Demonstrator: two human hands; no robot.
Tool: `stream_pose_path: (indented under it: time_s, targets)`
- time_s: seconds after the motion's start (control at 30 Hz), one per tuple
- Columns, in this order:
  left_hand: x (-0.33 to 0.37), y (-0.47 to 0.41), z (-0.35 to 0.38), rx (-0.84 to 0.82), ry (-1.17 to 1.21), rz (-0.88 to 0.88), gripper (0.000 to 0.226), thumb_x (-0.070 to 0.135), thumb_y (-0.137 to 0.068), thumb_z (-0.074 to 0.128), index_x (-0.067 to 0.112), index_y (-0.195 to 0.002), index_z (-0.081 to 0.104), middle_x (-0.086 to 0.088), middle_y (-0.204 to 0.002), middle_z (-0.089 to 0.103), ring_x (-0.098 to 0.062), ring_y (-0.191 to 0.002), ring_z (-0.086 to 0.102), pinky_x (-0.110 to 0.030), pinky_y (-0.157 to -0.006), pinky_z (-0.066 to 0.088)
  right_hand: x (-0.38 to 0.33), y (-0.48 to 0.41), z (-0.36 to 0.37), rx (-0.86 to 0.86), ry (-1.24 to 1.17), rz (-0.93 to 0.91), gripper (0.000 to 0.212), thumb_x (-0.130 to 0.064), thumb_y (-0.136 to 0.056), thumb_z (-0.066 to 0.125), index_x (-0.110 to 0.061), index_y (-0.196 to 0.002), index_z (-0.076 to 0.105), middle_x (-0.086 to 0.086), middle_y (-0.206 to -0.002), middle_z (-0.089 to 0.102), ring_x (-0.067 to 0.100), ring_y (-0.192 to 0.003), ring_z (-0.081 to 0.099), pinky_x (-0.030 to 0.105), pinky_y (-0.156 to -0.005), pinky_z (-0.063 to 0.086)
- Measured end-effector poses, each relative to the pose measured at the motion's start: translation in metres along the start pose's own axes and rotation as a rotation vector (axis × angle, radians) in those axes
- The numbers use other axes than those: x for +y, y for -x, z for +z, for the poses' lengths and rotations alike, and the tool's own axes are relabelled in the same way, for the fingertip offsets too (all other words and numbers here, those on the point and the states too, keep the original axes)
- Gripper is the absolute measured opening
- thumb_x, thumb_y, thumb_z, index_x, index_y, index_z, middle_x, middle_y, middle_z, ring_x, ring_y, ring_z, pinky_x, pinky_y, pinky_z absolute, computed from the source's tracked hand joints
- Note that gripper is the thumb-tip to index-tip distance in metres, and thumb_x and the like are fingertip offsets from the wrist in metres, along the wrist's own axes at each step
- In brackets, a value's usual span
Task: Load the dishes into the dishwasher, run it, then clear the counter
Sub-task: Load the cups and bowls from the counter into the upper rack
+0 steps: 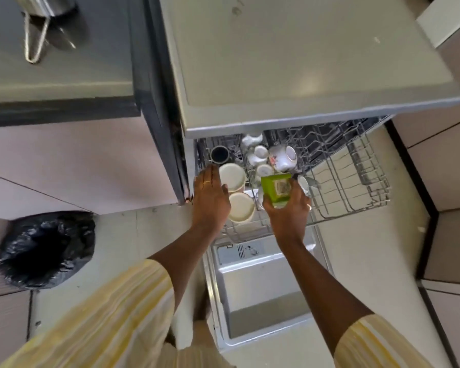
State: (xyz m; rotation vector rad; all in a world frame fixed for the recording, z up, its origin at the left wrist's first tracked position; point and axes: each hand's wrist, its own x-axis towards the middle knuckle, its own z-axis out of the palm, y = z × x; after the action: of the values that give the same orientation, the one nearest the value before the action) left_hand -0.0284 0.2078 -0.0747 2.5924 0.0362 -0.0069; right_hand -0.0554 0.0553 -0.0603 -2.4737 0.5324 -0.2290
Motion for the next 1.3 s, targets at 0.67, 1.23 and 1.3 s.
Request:
stream_pose_path:
  time_s: [0.67, 1.23, 1.3]
  targets:
    - [0.005, -0.006, 0.057, 0.063, -0.085, -0.204, 0.064, 0.017, -0.097, 0.039, 0.002, -0.148, 0.002, -0.017, -0.156, 0.004, -0.029, -0.145, 0.001, -0.035, -0.116, -0.003, 0.031, -0.049, 0.002, 0.068, -0.101, -0.009, 0.069, -0.027, -0.072, 0.073, -0.007, -0.130, 0.042, 0.017, -0.121, 0.056, 0.034, -0.108, 0.048, 0.040, -0.082, 0.046]
    - [0.004, -0.014, 0.069, 0.137, -0.266, -0.235, 0.063, 0.014, -0.094, 0.047, -0.003, -0.145, 0.014, -0.021, -0.153, 0.018, -0.036, -0.142, 0.015, -0.047, -0.117, 0.014, 0.054, -0.225, 0.041, -0.225, 0.096, -0.235, 0.067, -0.036, -0.083, 0.063, -0.018, -0.141, 0.035, 0.012, -0.124, 0.060, 0.034, -0.113, 0.055, 0.033, -0.085, 0.044]
    - [0.003, -0.015, 0.068, 0.129, -0.275, -0.242, 0.064, 0.014, -0.093, 0.048, -0.004, -0.145, 0.015, -0.022, -0.152, 0.020, -0.037, -0.141, 0.016, -0.046, -0.117, 0.015, 0.045, -0.243, 0.049, -0.243, 0.157, -0.291, 0.058, -0.034, -0.081, 0.062, -0.017, -0.134, 0.044, 0.012, -0.120, 0.063, 0.033, -0.111, 0.057, 0.032, -0.084, 0.045]
